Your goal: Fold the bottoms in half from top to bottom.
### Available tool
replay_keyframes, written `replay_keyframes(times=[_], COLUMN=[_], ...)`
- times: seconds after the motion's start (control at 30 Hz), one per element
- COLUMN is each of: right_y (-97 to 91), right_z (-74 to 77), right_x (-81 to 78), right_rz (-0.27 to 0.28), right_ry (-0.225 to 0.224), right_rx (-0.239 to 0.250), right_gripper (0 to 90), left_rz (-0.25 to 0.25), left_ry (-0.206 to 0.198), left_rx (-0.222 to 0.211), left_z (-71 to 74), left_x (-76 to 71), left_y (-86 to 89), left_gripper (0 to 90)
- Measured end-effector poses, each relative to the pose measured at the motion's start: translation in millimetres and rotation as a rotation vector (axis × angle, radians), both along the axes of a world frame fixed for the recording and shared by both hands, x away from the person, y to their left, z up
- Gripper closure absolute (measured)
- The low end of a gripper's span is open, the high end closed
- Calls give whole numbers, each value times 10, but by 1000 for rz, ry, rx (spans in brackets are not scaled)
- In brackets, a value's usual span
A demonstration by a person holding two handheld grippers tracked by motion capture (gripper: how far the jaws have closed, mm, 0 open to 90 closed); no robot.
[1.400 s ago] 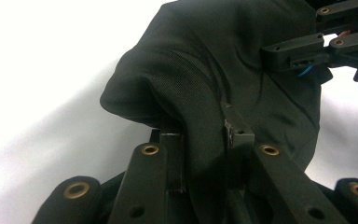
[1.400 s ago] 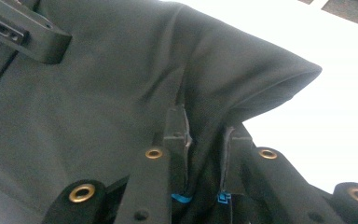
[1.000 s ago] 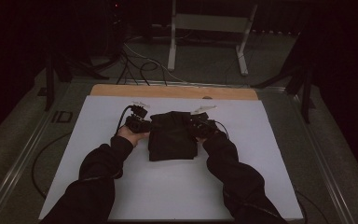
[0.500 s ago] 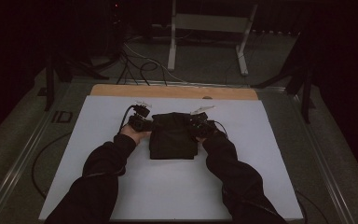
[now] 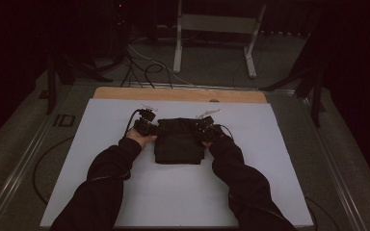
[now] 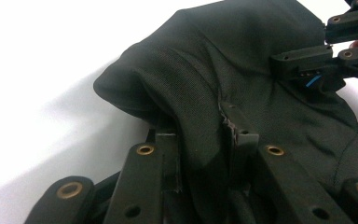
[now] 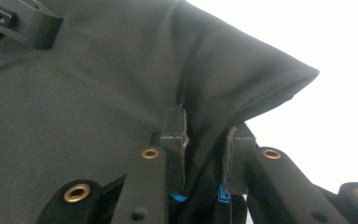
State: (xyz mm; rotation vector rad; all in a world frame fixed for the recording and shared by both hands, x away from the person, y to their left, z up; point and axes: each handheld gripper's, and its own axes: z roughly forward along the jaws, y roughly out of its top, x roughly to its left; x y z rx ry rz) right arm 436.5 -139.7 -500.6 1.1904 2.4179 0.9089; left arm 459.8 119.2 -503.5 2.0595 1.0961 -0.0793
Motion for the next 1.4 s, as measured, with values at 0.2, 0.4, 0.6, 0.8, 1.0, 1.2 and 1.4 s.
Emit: replay_keyframes(times=[0.2,0.4,0.6,0.8,1.0,1.2,1.4], right_y=[-19,-24,-50,-91,-136,-146,-115], right_z=[-55,-68,-76,-72,-48,-6,51], right_x=[26,34,56,72,85,73,46], right_rz=[-8,-16,-25,-31,-46,-5,20], right_ry=[10,11,16,18,38,50,33], right_rx=[-3,-12,-13,-15,28,63,79], right_gripper=[710,661,572,423,291,149,136], left_rz=[8,23,32,13,21,-39,-52], left_ry=[10,8,4,-10,-7,-28,-39], left_rx=[13,44,47,57,39,23,34], left_z=[-56,-86,-95,-65,-21,58,90], left_x=[22,30,28,1,-21,-82,-118], left_y=[-2,-10,1,6,12,-11,-25], left_gripper=[669,543,476,417,269,117,1])
